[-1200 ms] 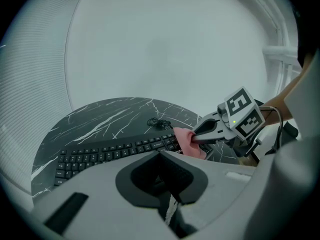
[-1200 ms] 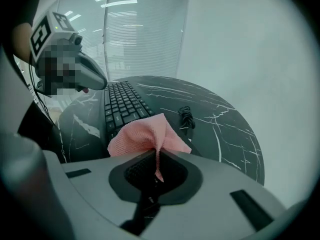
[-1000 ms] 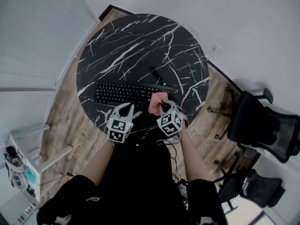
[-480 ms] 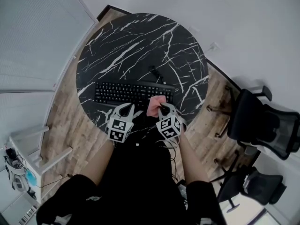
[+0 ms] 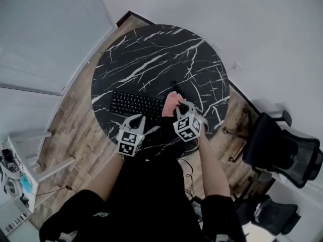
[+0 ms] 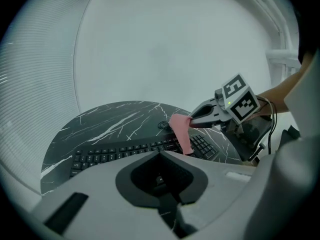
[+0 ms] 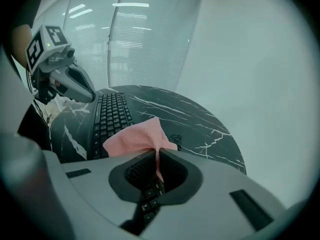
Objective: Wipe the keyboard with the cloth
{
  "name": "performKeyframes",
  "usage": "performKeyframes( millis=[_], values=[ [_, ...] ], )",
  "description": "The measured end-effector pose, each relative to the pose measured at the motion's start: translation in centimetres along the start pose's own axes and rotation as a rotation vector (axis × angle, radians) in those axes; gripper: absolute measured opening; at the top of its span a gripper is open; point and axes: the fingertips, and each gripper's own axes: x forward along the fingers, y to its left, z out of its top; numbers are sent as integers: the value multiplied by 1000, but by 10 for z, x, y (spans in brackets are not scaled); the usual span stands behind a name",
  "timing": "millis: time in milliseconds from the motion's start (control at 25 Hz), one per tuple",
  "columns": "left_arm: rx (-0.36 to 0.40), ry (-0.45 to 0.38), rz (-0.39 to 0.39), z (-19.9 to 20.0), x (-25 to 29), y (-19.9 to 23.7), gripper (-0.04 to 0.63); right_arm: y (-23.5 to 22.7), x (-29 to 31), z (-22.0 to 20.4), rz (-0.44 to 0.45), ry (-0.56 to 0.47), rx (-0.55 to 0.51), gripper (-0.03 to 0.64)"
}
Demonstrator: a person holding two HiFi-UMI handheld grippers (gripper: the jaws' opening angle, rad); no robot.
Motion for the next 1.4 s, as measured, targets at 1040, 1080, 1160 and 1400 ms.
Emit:
performKeyframes(
  millis=[1040,1080,1160,1400],
  values=[
    [-117,24,125,-38,-26,34,-2,79,55,18,223,40,-161,0],
    [-119,23,128,-38,-26,34,-2,86,54,18,237,36,-165,0],
    [-127,22,133,-39,-27,34,-2,98,52,20,264,27,-177,0],
    [-148,27,155,-46,-29,36,-2,130,47,22,334,6,-193,0]
  ],
)
